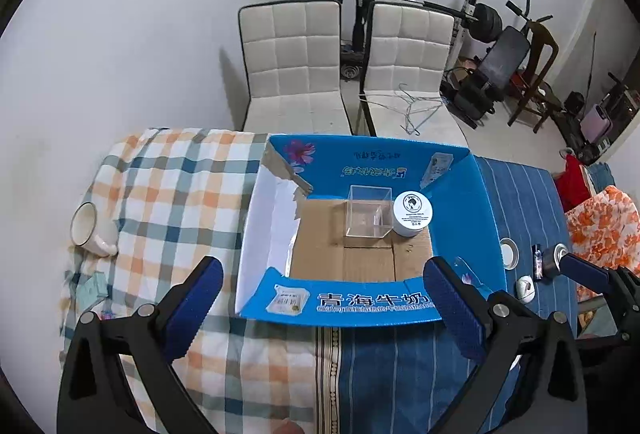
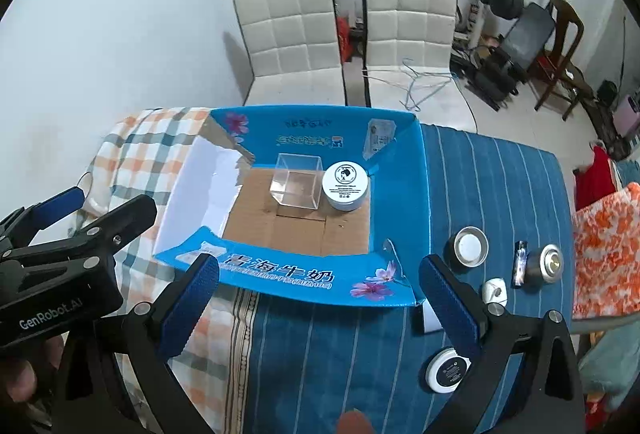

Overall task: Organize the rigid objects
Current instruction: 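Withdraw both tools from the box toward the silver tins on the table, then grasp the silver canister with the right tool while the left tool grasps the white-lidded silver tin, then carry the canister with the right tool while the left tool carries the tin into the blue box, then lower and release the canister with the right tool while the left tool releases the tin, then withdraw both tools from the blue box, then grasp the white black-lidded jar with the left tool while the right tool grasps the white egg-shaped gadget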

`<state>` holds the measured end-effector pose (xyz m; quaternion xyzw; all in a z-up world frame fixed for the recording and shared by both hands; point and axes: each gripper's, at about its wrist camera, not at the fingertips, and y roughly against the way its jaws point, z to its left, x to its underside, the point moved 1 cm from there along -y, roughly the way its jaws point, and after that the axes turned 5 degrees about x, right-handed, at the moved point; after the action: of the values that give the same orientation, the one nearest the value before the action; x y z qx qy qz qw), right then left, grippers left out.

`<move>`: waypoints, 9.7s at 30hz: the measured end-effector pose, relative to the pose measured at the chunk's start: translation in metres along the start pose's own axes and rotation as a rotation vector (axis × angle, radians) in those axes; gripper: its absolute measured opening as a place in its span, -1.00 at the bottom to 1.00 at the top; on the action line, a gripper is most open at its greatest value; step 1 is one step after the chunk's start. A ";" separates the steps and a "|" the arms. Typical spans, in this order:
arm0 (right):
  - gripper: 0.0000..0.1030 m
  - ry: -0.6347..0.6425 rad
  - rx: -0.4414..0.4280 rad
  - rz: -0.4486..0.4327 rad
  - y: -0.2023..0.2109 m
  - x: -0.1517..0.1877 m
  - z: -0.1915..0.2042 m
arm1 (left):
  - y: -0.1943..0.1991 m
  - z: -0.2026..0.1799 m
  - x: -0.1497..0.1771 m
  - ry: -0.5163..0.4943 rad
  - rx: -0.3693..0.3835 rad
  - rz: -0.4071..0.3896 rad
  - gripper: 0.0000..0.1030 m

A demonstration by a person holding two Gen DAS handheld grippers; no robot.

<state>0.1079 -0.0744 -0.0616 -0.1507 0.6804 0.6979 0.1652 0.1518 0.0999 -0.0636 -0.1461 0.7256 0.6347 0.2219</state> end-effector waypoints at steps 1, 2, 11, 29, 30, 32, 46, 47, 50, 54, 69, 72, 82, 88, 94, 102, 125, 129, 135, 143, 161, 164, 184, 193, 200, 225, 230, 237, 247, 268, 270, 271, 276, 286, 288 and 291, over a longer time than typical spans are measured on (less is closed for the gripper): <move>0.98 0.002 -0.008 -0.002 0.003 0.001 -0.001 | 0.002 -0.001 0.001 0.005 -0.004 -0.001 0.99; 0.98 0.003 -0.017 -0.003 0.005 0.003 -0.003 | 0.005 -0.004 0.002 0.009 -0.003 -0.002 0.99; 0.98 -0.056 -0.036 0.005 0.014 0.017 -0.063 | 0.008 -0.059 0.007 -0.018 0.029 -0.002 0.99; 0.98 -0.498 0.189 0.192 -0.070 0.070 -0.375 | -0.155 -0.289 -0.026 -0.221 0.227 0.316 0.99; 0.98 -0.516 0.187 0.209 -0.083 0.072 -0.387 | -0.170 -0.297 -0.027 -0.236 0.219 0.347 1.00; 0.98 -0.536 0.191 0.238 -0.113 0.072 -0.407 | -0.200 -0.310 -0.026 -0.254 0.200 0.404 0.99; 0.98 -0.527 0.123 0.414 -0.227 0.081 -0.420 | -0.308 -0.320 0.020 -0.254 0.084 0.638 0.99; 0.98 -0.524 0.121 0.420 -0.231 0.081 -0.420 | -0.309 -0.320 0.021 -0.253 0.081 0.639 0.99; 0.98 -0.525 0.121 0.430 -0.235 0.083 -0.418 | -0.311 -0.320 0.026 -0.254 0.072 0.639 0.99; 0.98 -0.520 0.128 0.437 -0.241 0.085 -0.419 | -0.312 -0.324 0.026 -0.252 0.072 0.637 0.99; 0.86 -0.506 0.151 0.460 -0.252 0.084 -0.414 | -0.331 -0.340 0.035 -0.290 0.070 0.599 0.31; 0.78 -0.501 0.150 0.452 -0.250 0.081 -0.410 | -0.330 -0.346 0.037 -0.305 0.068 0.599 0.22; 0.67 -0.503 0.150 0.452 -0.248 0.078 -0.409 | -0.330 -0.348 0.042 -0.283 0.069 0.582 0.21; 0.46 -0.490 0.154 0.451 -0.243 0.076 -0.410 | -0.319 -0.334 0.045 -0.255 0.069 0.566 0.21; 0.44 -0.469 0.179 0.445 -0.235 0.078 -0.401 | -0.298 -0.331 0.040 -0.280 0.068 0.517 0.21; 0.43 -0.450 0.179 0.389 -0.199 0.077 -0.389 | -0.253 -0.337 0.031 -0.298 0.109 0.426 0.21; 0.42 -0.285 0.101 0.135 -0.048 0.019 -0.277 | -0.108 -0.265 -0.023 -0.210 0.213 0.179 0.21; 0.42 -0.248 0.056 0.103 -0.028 0.009 -0.235 | -0.084 -0.228 -0.027 -0.168 0.206 0.146 0.21; 0.42 -0.193 -0.021 0.104 -0.020 -0.001 -0.171 | -0.052 -0.169 -0.022 -0.097 0.179 0.112 0.21; 0.42 -0.131 -0.067 0.135 -0.052 -0.011 -0.102 | -0.039 -0.078 -0.013 0.022 0.102 0.101 0.21; 0.42 -0.123 -0.005 0.314 -0.185 -0.034 -0.024 | -0.162 0.025 -0.035 0.088 0.041 0.270 0.21; 0.42 -0.129 0.020 0.345 -0.208 -0.035 -0.021 | -0.192 0.029 -0.040 0.083 0.038 0.317 0.21; 0.43 -0.065 0.069 0.474 -0.293 -0.030 -0.002 | -0.271 0.032 -0.043 0.035 0.032 0.483 0.22; 0.45 -0.086 0.066 0.508 -0.310 -0.035 -0.008 | -0.278 0.034 -0.038 0.050 0.072 0.531 0.22; 0.74 -0.093 0.064 0.524 -0.313 -0.049 0.002 | -0.271 0.032 -0.037 0.037 0.063 0.541 0.39; 0.92 -0.060 0.048 0.397 -0.226 -0.074 0.007 | -0.183 0.041 -0.043 0.011 0.024 0.367 0.98; 0.92 -0.047 0.013 0.345 -0.185 -0.066 0.009 | -0.148 0.033 -0.037 0.009 0.017 0.292 0.98; 0.92 -0.043 -0.033 0.275 -0.143 -0.050 0.011 | -0.105 0.022 -0.036 0.020 0.021 0.206 0.98; 0.92 -0.031 -0.065 0.183 -0.078 -0.043 0.006 | -0.044 0.006 -0.029 0.017 0.043 0.129 0.98; 0.92 -0.094 -0.072 0.127 -0.024 0.000 -0.110 | -0.021 -0.093 -0.010 -0.057 0.090 0.099 0.98; 0.92 -0.124 -0.032 0.150 -0.030 0.012 -0.143 | -0.031 -0.114 -0.006 -0.072 0.115 0.119 0.98; 0.92 -0.134 -0.015 0.157 -0.032 0.016 -0.155 | -0.038 -0.128 -0.002 -0.084 0.133 0.130 0.98; 0.92 -0.217 0.082 0.202 -0.048 0.054 -0.238 | -0.073 -0.189 0.022 -0.123 0.195 0.208 0.98; 0.92 -0.375 0.143 0.353 -0.111 0.170 -0.309 | -0.160 -0.264 0.113 -0.185 0.227 0.473 0.98; 0.92 -0.412 0.154 0.391 -0.123 0.196 -0.321 | -0.171 -0.271 0.126 -0.188 0.238 0.514 0.98; 0.92 -0.457 0.164 0.435 -0.137 0.223 -0.334 | -0.187 -0.281 0.142 -0.189 0.253 0.583 0.98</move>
<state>-0.0379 -0.3996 -0.2918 0.1726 0.6959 0.6755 0.1721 0.0837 -0.1959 -0.2691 0.1560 0.7862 0.5870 0.1138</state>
